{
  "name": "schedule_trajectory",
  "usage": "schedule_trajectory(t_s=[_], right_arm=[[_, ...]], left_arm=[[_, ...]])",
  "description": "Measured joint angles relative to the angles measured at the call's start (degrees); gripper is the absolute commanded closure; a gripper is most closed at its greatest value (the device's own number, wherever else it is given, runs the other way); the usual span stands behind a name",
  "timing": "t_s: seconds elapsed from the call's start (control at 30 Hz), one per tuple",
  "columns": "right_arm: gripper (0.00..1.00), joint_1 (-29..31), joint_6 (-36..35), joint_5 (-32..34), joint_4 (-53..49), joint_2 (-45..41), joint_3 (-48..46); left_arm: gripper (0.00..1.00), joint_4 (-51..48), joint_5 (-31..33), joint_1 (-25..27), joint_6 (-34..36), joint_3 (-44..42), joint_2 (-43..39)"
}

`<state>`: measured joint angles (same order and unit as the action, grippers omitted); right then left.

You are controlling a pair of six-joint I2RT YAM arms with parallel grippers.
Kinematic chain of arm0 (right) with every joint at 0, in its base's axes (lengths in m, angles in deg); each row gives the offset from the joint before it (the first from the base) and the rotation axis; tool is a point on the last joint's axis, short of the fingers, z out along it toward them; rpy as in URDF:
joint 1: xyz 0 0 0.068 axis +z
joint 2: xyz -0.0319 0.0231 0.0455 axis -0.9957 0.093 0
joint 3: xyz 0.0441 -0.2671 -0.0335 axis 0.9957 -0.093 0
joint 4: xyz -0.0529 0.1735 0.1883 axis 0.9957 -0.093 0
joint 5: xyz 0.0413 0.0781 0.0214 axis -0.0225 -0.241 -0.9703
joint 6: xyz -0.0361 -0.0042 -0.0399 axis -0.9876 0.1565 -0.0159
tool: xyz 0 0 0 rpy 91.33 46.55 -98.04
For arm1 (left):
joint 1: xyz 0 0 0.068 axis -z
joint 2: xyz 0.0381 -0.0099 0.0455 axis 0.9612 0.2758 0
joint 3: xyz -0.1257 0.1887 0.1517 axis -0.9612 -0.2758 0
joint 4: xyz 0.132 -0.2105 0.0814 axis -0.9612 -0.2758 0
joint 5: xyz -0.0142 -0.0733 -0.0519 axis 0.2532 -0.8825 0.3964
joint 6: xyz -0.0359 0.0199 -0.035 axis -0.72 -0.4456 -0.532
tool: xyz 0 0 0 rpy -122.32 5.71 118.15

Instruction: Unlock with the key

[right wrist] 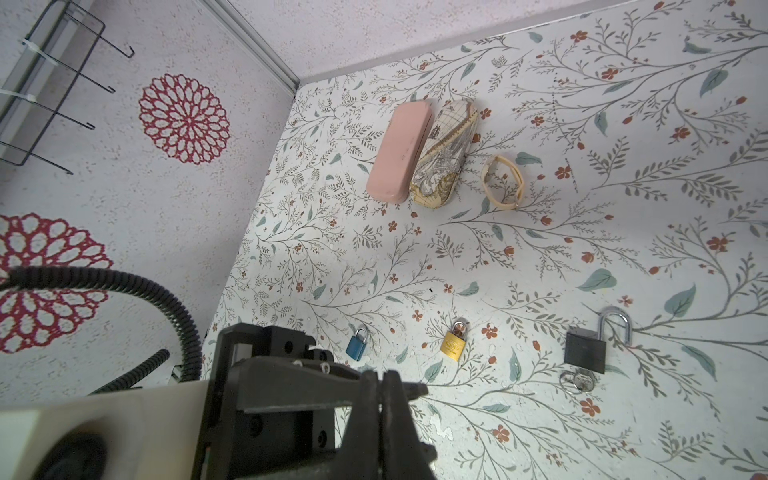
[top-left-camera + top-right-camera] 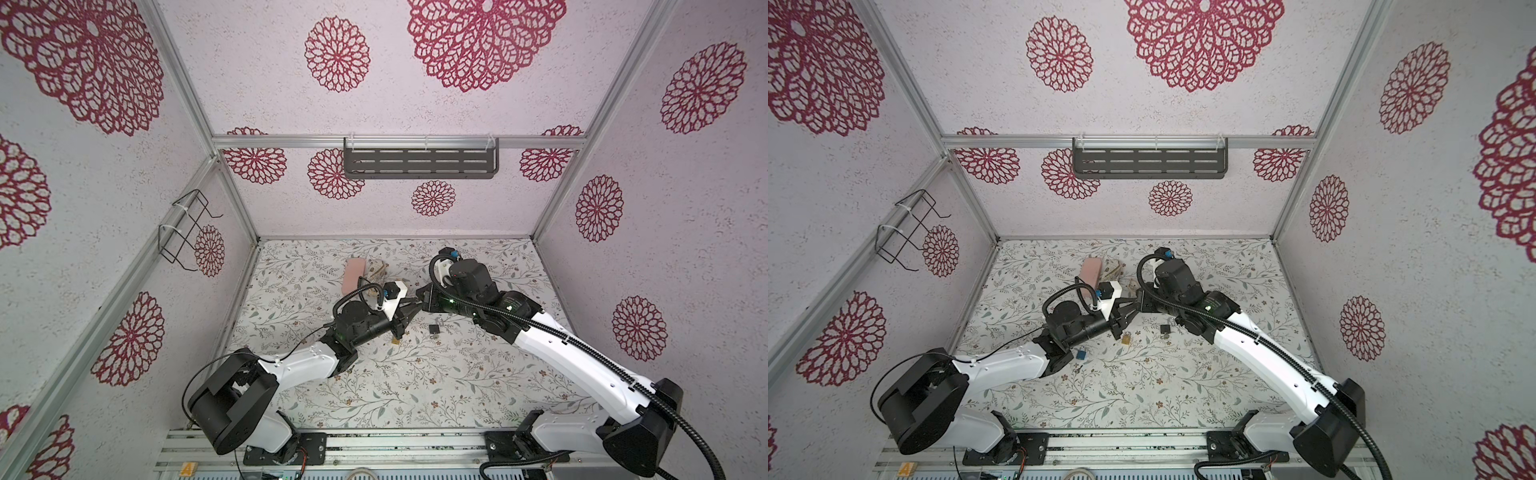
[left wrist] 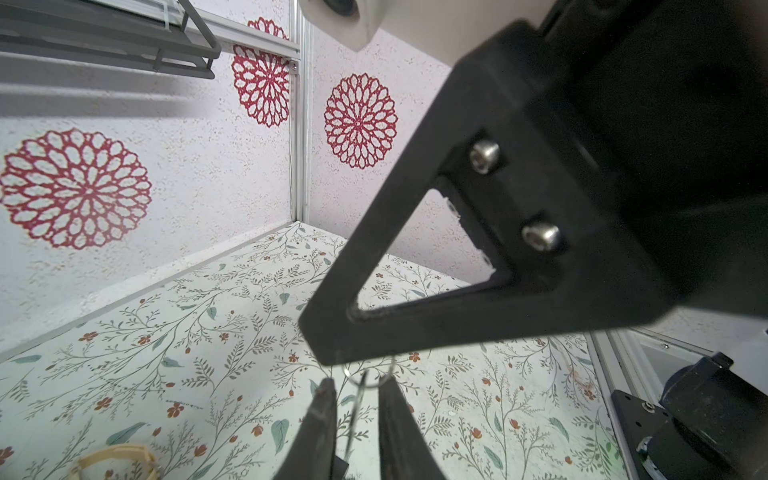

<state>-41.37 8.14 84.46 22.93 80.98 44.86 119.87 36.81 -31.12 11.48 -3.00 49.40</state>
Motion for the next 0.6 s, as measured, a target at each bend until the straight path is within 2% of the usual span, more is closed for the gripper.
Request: schedule_trajectory(t_s=[0.23,0.3,0.47,0.6], right_arm=[[1.0,-0.2,0.0,0.0,0.0,0.0,0.0],[1.0,-0.2,0.0,0.0,0.0,0.0,0.0],[1.0,-0.3,0.0,0.0,0.0,0.0,0.0],[1.0,-0.4,0.0,0.0,0.0,-0.1,0.0]], left_arm=[[0.84,0.1,0.0,0.0,-0.1,-0.3,0.1],[0.89,0.4,-0.2,0.0,-0.2,-0.4,0.1],[0.92,0.9,-0.7,0.0,-0.2,-0.4,0.3],[0.99,1.0,-1.0,0.1,-0.4,-0.5,0.3]])
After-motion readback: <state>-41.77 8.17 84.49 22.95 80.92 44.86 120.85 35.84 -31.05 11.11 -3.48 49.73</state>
